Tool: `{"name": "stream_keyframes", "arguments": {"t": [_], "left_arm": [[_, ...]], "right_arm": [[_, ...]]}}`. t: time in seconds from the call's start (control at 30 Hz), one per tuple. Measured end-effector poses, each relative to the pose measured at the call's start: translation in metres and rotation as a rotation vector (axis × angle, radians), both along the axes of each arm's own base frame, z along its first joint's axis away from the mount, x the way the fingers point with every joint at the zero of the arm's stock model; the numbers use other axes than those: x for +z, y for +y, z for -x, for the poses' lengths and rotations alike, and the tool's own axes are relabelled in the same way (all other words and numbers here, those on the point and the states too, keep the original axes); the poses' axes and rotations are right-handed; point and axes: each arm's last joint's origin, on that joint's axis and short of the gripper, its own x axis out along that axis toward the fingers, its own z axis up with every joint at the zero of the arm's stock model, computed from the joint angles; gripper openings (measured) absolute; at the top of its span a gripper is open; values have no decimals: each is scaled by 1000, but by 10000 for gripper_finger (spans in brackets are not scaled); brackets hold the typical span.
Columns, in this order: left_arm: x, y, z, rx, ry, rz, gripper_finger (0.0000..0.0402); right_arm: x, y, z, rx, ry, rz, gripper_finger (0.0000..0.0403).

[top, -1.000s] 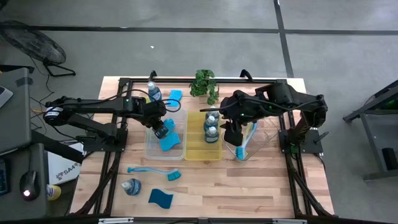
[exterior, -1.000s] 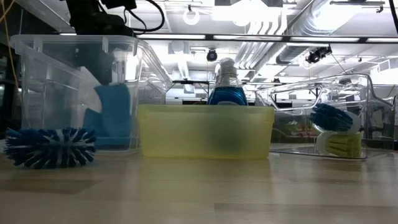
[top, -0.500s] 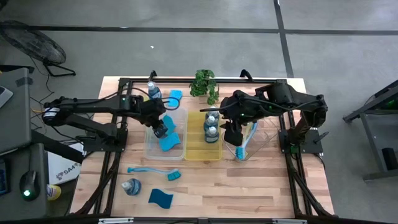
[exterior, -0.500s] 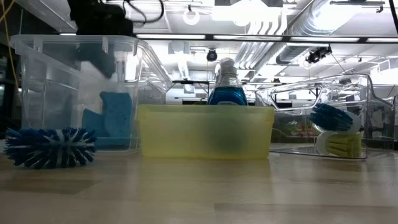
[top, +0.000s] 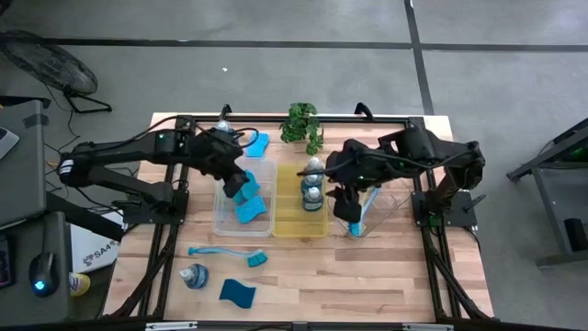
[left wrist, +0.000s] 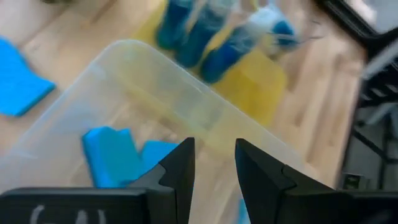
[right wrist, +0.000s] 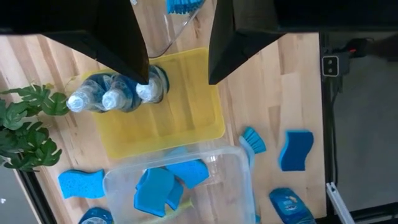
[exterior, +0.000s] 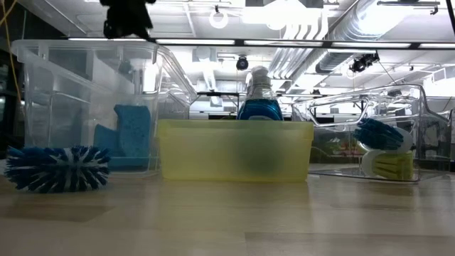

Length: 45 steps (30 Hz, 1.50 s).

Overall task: Pick & Place Kitchen Sink Supplies
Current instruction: Put the blue sponge into the white bin

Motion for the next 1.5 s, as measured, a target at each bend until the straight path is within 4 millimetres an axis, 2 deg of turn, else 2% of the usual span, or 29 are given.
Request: {"name": "stream_keyframes", "arguments": {"t": [0.17,0.47,0.8,1.0,1.27,1.5], "left_arm": [[8,-19,2,-65,-30,26,112],[8,-67,8,-118,-24,34,112],[6,-124,29,-224,-34,41,112],[-8,-161,34,-346,33,32,112],[-33,-208,31,-433,127,70,112],[-58,-241,28,-510,182,29,112]], "right_arm": [[0,5,1,17,4,3,153],[-1,11,4,7,11,12,151],[-1,11,4,4,17,11,145],[-1,11,4,6,17,13,146],[-1,11,4,51,19,45,148],[-1,11,4,110,24,64,150]]}}
